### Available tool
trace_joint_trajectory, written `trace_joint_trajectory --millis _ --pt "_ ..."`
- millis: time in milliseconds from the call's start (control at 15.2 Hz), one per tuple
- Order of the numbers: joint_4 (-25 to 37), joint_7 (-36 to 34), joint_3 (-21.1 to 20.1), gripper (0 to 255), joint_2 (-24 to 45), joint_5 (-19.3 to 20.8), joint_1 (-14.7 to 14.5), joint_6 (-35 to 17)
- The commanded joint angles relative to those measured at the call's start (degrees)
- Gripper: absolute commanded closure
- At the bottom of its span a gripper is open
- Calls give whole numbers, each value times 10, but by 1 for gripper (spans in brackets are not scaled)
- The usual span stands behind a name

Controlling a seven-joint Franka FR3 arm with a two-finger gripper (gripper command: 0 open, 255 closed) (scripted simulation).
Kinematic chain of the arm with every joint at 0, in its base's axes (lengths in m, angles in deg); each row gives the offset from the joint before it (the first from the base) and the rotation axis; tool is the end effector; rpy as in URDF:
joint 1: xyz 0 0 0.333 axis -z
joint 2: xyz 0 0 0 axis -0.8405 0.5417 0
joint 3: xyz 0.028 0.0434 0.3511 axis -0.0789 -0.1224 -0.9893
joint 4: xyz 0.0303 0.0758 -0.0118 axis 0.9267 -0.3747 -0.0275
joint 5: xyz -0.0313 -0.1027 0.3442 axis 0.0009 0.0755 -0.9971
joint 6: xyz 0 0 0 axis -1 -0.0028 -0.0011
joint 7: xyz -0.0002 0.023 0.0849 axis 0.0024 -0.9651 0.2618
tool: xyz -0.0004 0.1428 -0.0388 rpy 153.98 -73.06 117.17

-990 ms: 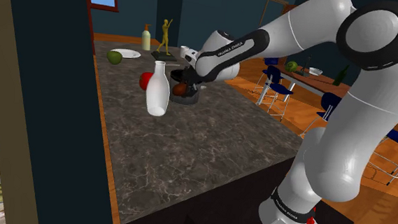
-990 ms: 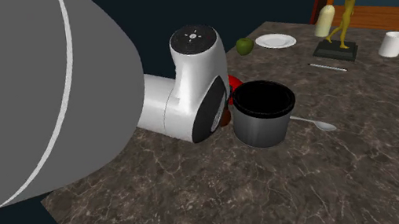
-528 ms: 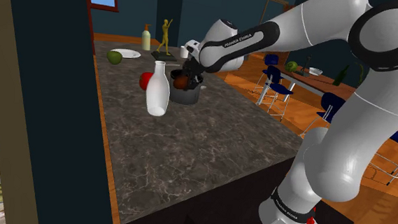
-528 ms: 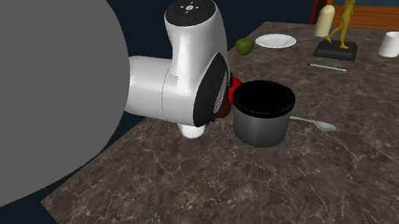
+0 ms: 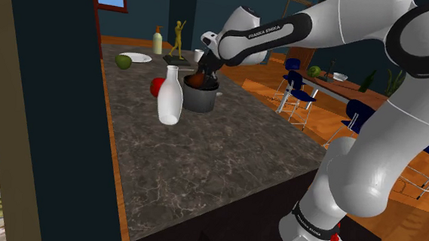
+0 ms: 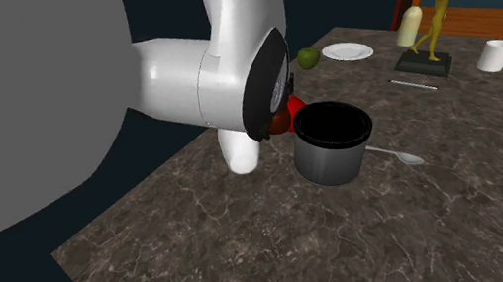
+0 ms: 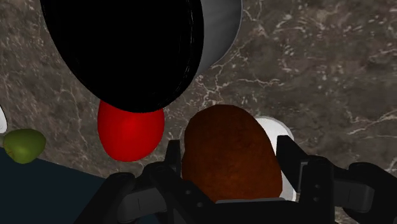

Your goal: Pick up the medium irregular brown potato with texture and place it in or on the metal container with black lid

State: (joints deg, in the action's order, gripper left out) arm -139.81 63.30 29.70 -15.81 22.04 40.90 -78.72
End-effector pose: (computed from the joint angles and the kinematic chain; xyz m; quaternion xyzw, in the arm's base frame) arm 0.5300 -0.0289 0.5005 0.8042 0.5397 0.2117 0.1307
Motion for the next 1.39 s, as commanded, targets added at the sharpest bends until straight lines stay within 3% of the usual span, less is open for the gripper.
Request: trace_joint_trajectory --millis 0,462,858,1254,1320 --pt "11 -5 -2 255 -6 5 0 17" --pt "49 -13 -6 255 -23 14 2 71" --pt "154 108 47 255 71 -79 18 94" --pt "289 213 70 255 181 -178 67 144" --pt "283 215 68 255 182 -180 68 137"
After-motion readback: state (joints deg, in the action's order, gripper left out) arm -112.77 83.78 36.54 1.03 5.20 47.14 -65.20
